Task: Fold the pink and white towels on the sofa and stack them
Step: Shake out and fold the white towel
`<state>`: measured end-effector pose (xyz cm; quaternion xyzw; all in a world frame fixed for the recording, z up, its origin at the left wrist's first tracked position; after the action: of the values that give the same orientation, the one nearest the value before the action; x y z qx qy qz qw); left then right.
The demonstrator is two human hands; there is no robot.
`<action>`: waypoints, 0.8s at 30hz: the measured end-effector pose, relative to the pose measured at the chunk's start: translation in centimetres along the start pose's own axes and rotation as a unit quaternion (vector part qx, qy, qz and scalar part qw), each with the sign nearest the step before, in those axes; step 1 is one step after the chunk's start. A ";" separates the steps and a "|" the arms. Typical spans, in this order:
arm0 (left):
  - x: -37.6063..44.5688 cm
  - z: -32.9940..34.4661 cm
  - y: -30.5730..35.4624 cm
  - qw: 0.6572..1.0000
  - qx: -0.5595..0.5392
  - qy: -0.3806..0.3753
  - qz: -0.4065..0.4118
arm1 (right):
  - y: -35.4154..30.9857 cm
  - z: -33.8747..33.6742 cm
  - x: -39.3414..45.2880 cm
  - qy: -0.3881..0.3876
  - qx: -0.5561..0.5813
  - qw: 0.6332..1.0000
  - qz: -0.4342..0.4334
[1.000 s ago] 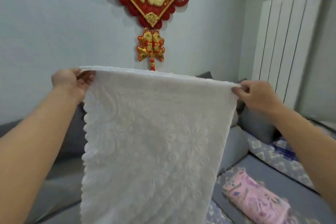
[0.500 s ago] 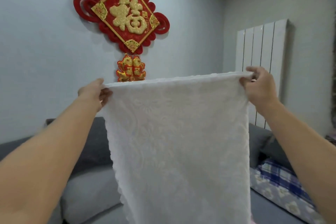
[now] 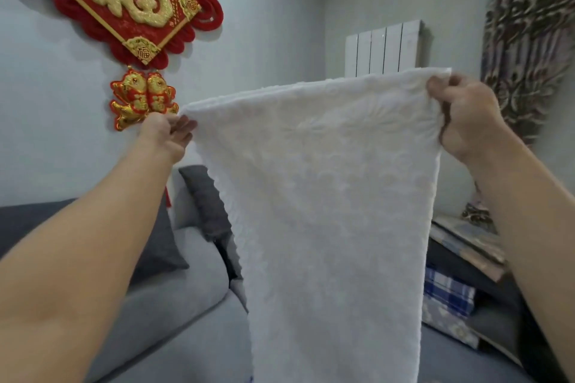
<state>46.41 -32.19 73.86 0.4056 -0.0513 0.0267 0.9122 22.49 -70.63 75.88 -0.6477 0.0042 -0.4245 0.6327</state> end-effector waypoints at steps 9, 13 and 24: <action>-5.4 -23.8 3.1 0.989 0.086 0.100 -0.070 | 0.6 11.2 -24.9 -0.163 -0.014 0.986 0.023; -9.2 -37.7 3.3 0.976 0.115 0.127 -0.137 | 4.9 16.2 -37.0 -0.252 -0.021 0.962 0.102; -20.0 -64.7 0.9 0.875 0.321 0.248 -0.265 | 19.2 22.6 -62.0 -0.406 -0.017 0.773 0.487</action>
<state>31.07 16.30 29.15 0.6546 0.2973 -0.1013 0.6877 5.58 -22.41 29.99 -0.6814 0.0693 0.2432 0.6868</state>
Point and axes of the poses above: each hand's wrist, its own x-axis towards the middle knuckle, its own z-axis out of the palm, y = z × x, the point moved 1 cm from there along x, towards the middle knuckle, and after that the axes turned 8 degrees about -x, right-handed, at the moved point
